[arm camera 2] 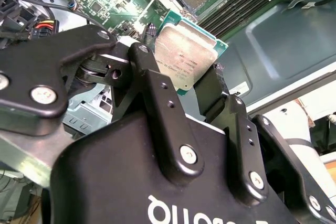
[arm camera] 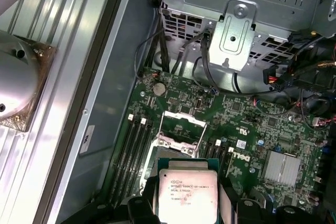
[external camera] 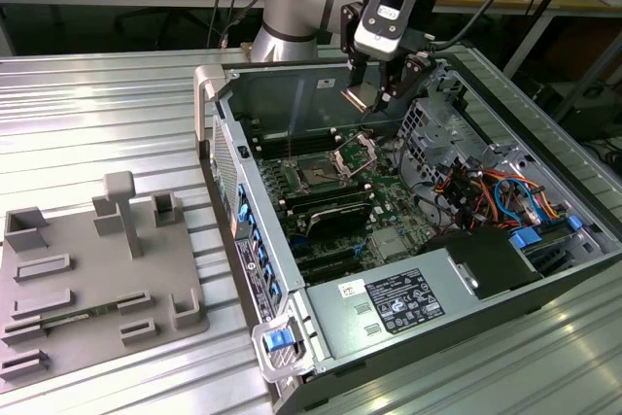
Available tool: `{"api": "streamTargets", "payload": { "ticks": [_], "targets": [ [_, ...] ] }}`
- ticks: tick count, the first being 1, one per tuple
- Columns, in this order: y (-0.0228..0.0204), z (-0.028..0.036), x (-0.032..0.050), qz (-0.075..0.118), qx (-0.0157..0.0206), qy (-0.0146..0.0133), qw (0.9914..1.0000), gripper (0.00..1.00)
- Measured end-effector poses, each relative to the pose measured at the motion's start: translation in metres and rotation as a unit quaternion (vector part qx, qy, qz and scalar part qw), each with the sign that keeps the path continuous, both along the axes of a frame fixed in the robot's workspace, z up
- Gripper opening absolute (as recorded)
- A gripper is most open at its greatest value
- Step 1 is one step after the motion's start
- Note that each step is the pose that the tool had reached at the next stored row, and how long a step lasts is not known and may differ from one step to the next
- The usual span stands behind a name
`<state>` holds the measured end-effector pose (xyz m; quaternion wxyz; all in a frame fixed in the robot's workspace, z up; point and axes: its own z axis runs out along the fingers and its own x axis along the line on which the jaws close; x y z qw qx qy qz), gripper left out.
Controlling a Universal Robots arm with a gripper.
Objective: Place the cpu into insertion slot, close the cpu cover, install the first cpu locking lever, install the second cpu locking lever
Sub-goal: 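Place the cpu into insertion slot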
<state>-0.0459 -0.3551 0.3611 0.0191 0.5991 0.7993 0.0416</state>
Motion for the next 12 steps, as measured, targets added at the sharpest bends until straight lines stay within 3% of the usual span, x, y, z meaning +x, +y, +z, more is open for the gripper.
{"api": "streamTargets", "payload": {
  "ticks": [12],
  "targets": [
    [0.0000, 0.0000, 0.0000, -0.018, 0.0000, 0.0000, 0.99984, 0.55]
  ]
}}
